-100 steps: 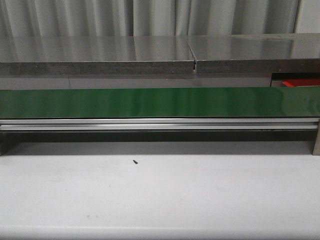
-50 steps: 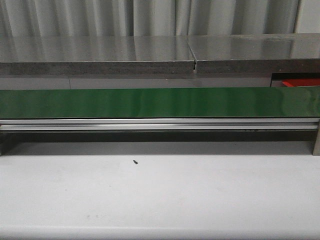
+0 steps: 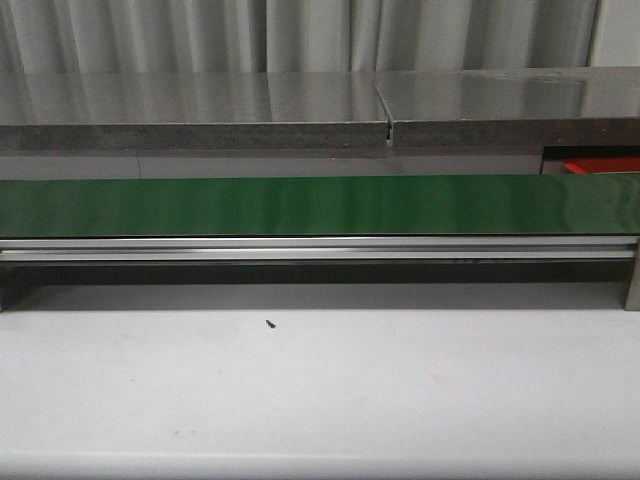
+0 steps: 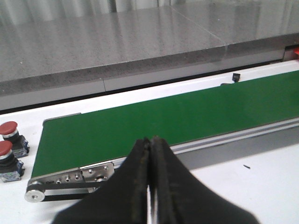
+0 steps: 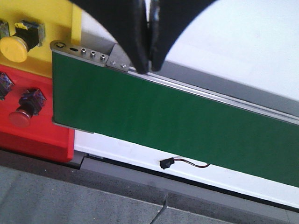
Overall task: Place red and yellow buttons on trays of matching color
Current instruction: 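Withdraw the right gripper and move the left gripper over the buttons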
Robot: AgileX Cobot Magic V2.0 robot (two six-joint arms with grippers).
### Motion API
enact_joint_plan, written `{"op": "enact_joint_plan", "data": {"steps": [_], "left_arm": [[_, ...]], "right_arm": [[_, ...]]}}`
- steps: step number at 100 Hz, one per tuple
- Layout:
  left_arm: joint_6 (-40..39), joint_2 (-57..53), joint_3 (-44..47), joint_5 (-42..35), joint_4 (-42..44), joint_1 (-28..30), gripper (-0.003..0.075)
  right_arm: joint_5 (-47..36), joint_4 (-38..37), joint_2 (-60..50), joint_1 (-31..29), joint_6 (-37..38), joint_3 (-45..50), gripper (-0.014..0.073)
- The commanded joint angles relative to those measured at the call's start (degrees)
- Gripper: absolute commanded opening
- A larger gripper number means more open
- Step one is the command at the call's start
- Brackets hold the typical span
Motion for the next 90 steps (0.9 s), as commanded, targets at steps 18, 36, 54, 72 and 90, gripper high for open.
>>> {"op": "enact_joint_plan", "data": {"steps": [18,36,54,72,90], "left_arm": [[-0.14,0.66,-1.55,-5.73,-0.71,-0.55,-0.0019],[-0.14,0.66,-1.55,-5.73,-0.71,-0.55,-0.0019],[-0.14,0.66,-1.43,-5.73,-2.44,-0.55,-0.0019],[-2.56,1.26,-1.30,-6.15,-2.44,-0.55,-0.0019],[-12.31,7.94,-4.37,-4.98,1.69,-0.55,-0.0019]], "right_arm": [[-1.46,1.01,-0.31,0.09,-0.47,-1.47,-0.0066],[-1.52,1.01,-0.31,0.09,-0.47,-1.47,-0.0066],[-1.52,1.01,-0.31,0.09,-0.47,-1.47,-0.0066],[-1.52,1.01,-0.31,0.09,-0.47,-1.47,-0.0066],[-1.52,1.01,-0.31,0.09,-0.47,-1.47,-0.0066]]}}
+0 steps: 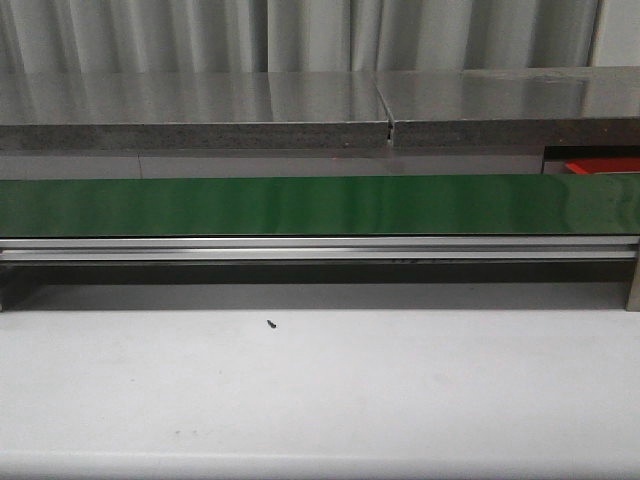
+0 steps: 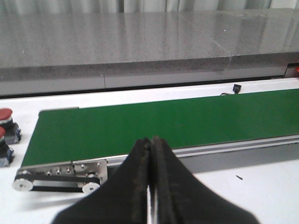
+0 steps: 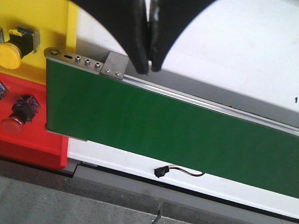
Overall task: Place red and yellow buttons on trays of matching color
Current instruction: 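Withdraw the right gripper and move the left gripper over the buttons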
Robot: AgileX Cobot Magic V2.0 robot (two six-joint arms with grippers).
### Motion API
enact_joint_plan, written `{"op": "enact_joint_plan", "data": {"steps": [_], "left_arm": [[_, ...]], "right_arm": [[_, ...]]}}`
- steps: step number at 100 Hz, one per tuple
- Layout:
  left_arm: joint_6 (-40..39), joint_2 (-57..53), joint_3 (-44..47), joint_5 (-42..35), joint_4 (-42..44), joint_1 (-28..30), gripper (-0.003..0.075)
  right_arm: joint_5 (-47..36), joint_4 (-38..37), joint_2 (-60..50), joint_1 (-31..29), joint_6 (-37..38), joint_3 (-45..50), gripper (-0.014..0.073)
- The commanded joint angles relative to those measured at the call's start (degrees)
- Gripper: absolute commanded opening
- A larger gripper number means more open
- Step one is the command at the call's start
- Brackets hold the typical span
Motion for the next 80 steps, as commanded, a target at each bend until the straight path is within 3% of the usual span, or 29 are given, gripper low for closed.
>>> {"op": "enact_joint_plan", "data": {"steps": [1,24,46,60,80], "left_arm": [[-5.15,4.41,-4.11,-3.34,1.67,-0.55,-0.0019],[-12.45,19.74,-17.84,-2.01,11.94,-0.09,-0.0018],[-12.47,34.19,-32.13,2.68,12.05,4.50,0.0002],[-12.47,42.64,-39.38,5.73,12.05,8.68,0.0168],[-12.47,52.92,-45.26,8.11,12.05,14.54,0.0537]], "right_arm": [[-3.48,1.01,-0.07,0.09,-0.36,-1.50,-0.0066],[-3.48,1.01,-0.07,0.09,-0.36,-1.50,-0.0066],[-3.48,1.01,-0.07,0.09,-0.36,-1.50,-0.0066],[-3.48,1.01,-0.07,0.09,-0.36,-1.50,-0.0066],[-3.48,1.01,-0.07,0.09,-0.36,-1.50,-0.0066]]}}
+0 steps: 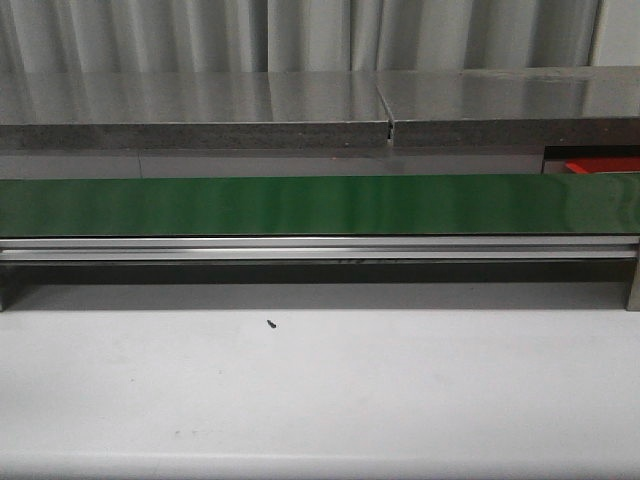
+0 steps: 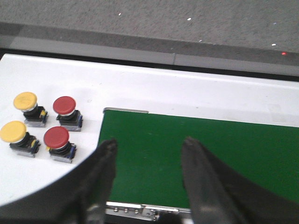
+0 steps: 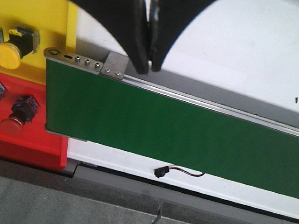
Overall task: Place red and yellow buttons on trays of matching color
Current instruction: 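Withdraw the right gripper and move the left gripper over the buttons, then lower the left gripper and grasp a red button from the cluster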
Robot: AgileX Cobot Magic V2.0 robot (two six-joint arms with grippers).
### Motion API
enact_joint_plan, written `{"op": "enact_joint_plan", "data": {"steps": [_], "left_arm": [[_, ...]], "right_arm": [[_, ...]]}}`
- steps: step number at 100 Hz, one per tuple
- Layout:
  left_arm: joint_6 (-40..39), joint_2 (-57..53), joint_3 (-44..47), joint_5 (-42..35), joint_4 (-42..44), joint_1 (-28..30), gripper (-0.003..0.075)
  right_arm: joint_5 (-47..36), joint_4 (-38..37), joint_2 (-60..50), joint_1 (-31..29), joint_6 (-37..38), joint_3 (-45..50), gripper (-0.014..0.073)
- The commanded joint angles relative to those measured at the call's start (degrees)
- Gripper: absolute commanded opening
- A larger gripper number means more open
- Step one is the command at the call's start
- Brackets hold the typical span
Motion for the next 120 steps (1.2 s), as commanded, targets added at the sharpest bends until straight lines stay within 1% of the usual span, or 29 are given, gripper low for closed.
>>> {"op": "enact_joint_plan", "data": {"steps": [1,6,11,30,45,70,97,120], "left_arm": [[-0.74,2.46,-3.47,-1.77,-0.61,1.98,0.0545],[-0.74,4.30,-3.73,-2.10,-0.61,3.09,0.0595],[-0.74,6.10,-3.73,-2.48,-0.61,4.07,0.0613],[-0.74,10.85,-3.73,-2.91,-0.75,5.65,0.0611],[-5.70,15.61,-5.24,-2.82,-0.84,7.94,0.0611],[-6.25,27.71,-15.24,3.42,-1.34,12.25,0.0611],[-6.25,38.50,-25.54,7.37,-1.76,12.36,0.0610],[-6.61,44.61,-30.80,9.18,-1.84,12.36,0.0610]], "right_arm": [[-3.51,1.01,-0.07,0.09,-0.36,-1.50,-0.0066],[-3.51,1.01,-0.07,0.09,-0.36,-1.50,-0.0066],[-3.51,1.01,-0.07,0.09,-0.36,-1.50,-0.0066],[-3.51,1.01,-0.07,0.09,-0.36,-1.50,-0.0066],[-3.51,1.01,-0.07,0.09,-0.36,-1.50,-0.0066],[-3.51,1.01,-0.07,0.09,-0.36,-1.50,-0.0066],[-3.51,1.01,-0.07,0.09,-0.36,-1.50,-0.0066],[-3.51,1.01,-0.07,0.09,-0.36,-1.50,-0.0066]]}}
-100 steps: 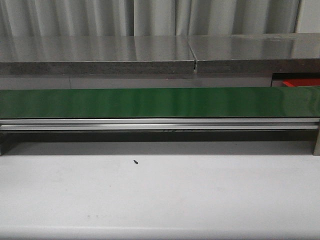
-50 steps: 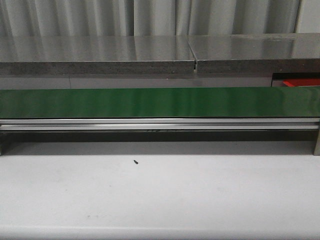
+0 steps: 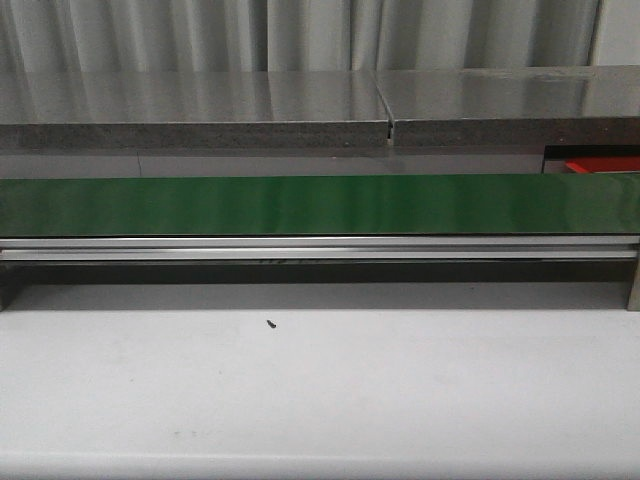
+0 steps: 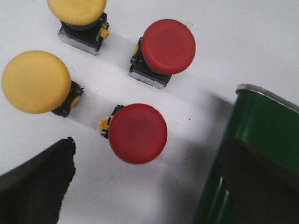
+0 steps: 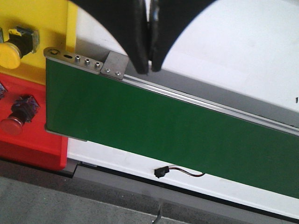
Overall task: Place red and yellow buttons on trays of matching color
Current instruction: 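Lower the left gripper and grasp a red button from the cluster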
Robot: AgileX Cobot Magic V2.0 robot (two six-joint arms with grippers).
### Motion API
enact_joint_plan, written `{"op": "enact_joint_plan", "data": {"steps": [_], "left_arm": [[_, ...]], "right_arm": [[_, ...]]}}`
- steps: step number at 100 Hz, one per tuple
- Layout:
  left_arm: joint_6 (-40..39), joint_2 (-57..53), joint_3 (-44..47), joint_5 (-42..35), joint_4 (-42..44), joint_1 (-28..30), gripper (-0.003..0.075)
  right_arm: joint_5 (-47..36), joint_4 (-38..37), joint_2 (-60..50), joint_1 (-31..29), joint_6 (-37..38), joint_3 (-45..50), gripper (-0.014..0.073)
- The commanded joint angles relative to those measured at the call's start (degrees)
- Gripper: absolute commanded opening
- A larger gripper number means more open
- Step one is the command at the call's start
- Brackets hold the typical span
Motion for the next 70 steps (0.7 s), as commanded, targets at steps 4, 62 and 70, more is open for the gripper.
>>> {"op": "enact_joint_plan", "data": {"steps": [4,62,70], "left_arm": [[-0.73,-1.10,-3.38,-0.99,-1.44,0.07,0.0610],[-0.73,2.53,-4.83,-1.27,-1.77,0.07,0.0250],[-0.73,2.53,-4.83,-1.27,-1.77,0.07,0.0132]], "right_arm": [[-3.51,1.01,-0.07,0.09,-0.36,-1.50,-0.0066],[-3.51,1.01,-0.07,0.09,-0.36,-1.50,-0.0066],[-3.51,1.01,-0.07,0.09,-0.36,-1.50,-0.0066]]}}
